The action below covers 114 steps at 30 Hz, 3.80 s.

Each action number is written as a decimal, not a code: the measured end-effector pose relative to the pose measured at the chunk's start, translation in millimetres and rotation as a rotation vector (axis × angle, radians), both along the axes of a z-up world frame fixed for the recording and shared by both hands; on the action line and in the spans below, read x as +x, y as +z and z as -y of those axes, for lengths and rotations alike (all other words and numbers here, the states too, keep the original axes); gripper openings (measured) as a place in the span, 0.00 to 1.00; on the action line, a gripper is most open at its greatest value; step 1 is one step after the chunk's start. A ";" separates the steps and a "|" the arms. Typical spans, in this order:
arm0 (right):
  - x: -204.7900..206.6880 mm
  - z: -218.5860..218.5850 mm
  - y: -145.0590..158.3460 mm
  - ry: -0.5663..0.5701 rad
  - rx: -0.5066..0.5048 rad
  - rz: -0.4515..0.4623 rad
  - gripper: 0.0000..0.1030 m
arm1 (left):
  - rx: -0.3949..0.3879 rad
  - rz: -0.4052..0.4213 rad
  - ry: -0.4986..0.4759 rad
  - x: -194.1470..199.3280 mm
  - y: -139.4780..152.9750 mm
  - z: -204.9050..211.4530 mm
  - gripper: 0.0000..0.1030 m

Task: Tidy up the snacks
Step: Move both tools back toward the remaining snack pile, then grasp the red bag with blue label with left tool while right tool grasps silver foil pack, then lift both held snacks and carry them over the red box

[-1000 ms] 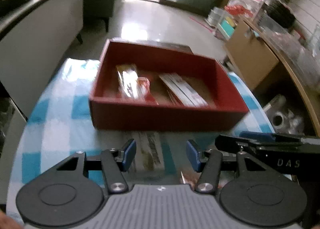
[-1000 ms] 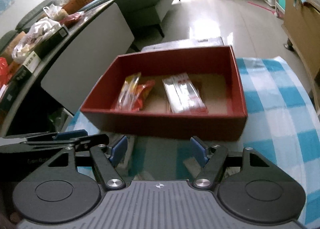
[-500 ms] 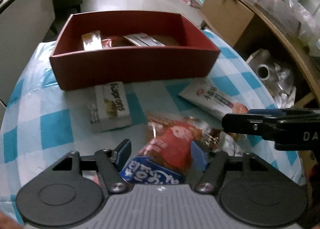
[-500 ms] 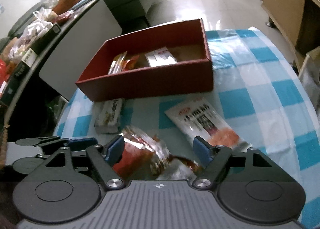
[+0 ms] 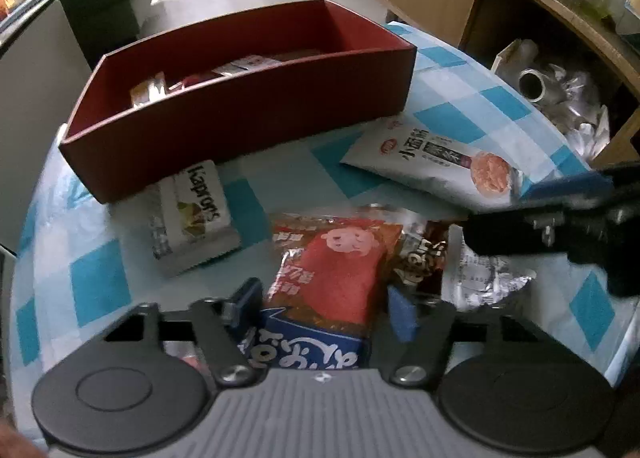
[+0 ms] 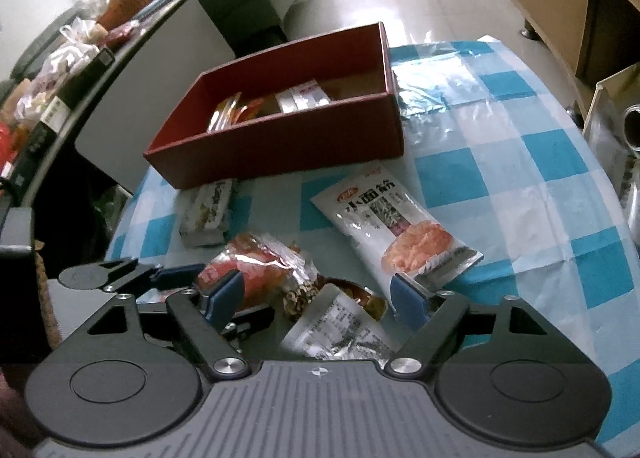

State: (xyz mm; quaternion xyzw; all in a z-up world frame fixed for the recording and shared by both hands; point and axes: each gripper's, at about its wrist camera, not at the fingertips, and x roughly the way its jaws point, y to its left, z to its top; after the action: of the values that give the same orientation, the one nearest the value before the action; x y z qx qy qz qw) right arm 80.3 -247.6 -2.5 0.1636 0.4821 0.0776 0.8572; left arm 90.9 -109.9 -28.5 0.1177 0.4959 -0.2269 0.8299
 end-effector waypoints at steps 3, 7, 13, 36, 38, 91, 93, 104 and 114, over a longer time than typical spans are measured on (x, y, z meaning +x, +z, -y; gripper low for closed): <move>-3.7 -2.1 -4.4 0.016 -0.017 -0.018 0.83 | -0.043 -0.020 0.022 2.8 6.3 -8.6 0.39; -15.3 -8.4 -15.7 0.065 -0.057 -0.055 0.83 | -0.076 -0.024 0.060 5.6 13.8 -23.0 0.38; -20.3 -24.6 -37.1 0.158 -0.180 -0.097 0.82 | -0.140 -0.026 0.077 5.2 27.9 -40.4 0.37; -9.1 -56.8 -55.2 0.415 -0.373 -0.160 1.00 | -0.218 -0.092 0.112 11.3 32.8 -67.6 0.38; -8.1 -58.5 -54.8 0.414 -0.379 -0.168 1.00 | -0.217 -0.099 0.110 11.8 31.7 -66.5 0.39; 25.7 -34.7 18.3 0.011 0.011 0.167 0.55 | -0.190 0.071 0.182 27.8 57.6 -59.5 0.39; 28.8 -33.8 21.5 0.007 0.020 0.179 0.55 | -0.185 0.086 0.184 28.6 59.7 -58.2 0.39; 45.7 -32.8 29.8 0.003 0.044 0.212 0.55 | -0.166 0.143 0.199 39.7 67.4 -52.3 0.39; 58.6 -28.6 38.0 -0.010 0.064 0.244 0.56 | -0.157 0.197 0.214 53.1 74.6 -42.8 0.39</move>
State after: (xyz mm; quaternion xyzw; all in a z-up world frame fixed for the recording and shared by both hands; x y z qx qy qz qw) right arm 138.9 -219.0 35.5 0.1826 0.3707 0.1081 0.9042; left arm 144.0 -67.1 46.2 0.0205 0.4027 -0.1626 0.9006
